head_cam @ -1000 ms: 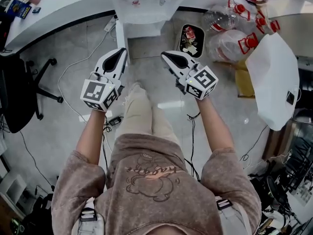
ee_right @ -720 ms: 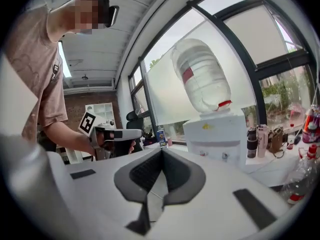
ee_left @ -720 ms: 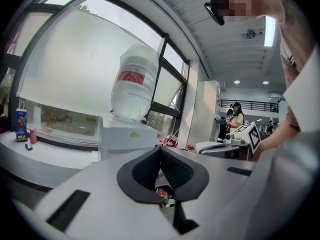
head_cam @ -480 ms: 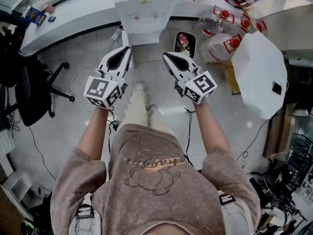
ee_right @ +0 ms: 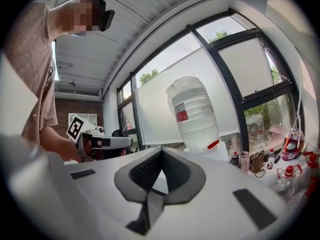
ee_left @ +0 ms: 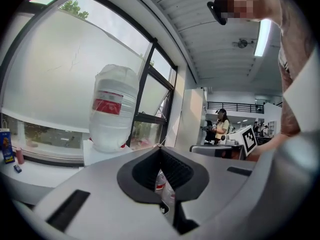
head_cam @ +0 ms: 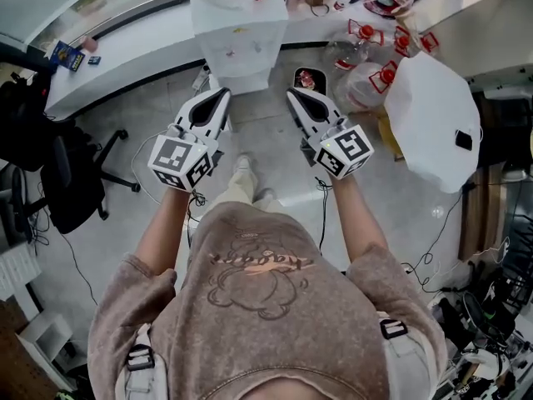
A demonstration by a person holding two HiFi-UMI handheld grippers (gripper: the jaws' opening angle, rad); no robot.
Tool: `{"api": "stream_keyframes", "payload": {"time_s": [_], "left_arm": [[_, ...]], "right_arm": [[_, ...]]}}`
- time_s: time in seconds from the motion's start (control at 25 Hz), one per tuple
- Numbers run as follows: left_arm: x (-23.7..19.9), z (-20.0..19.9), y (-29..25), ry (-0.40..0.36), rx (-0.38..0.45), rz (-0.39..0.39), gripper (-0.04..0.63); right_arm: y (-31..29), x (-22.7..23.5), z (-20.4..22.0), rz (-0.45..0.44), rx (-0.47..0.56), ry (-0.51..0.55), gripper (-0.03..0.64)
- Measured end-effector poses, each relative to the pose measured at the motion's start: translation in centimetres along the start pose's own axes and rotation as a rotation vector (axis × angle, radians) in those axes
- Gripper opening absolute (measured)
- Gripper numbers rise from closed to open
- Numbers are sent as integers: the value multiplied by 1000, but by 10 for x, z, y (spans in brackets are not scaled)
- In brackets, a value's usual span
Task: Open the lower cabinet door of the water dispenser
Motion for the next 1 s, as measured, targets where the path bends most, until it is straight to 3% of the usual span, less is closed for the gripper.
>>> {"api": "stream_keyframes", "payload": {"time_s": [0.56, 1.0], "left_arm": [[-11, -29, -25, -51, 13, 102, 17], [-10, -28, -25, -79, 8, 65, 17]], "right_arm": [[-1, 8, -21, 151, 4, 44, 6], [15, 10, -26, 302, -9, 58, 6]]}}
Point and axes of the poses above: the fingertips, and each gripper's own axes: y backward along the fingers, x to its right, z out of its underside, the point moved 8 cm from there along y, backward along the fingers, and after that the axes turned 11 degrees about y, right-handed, at the moved point
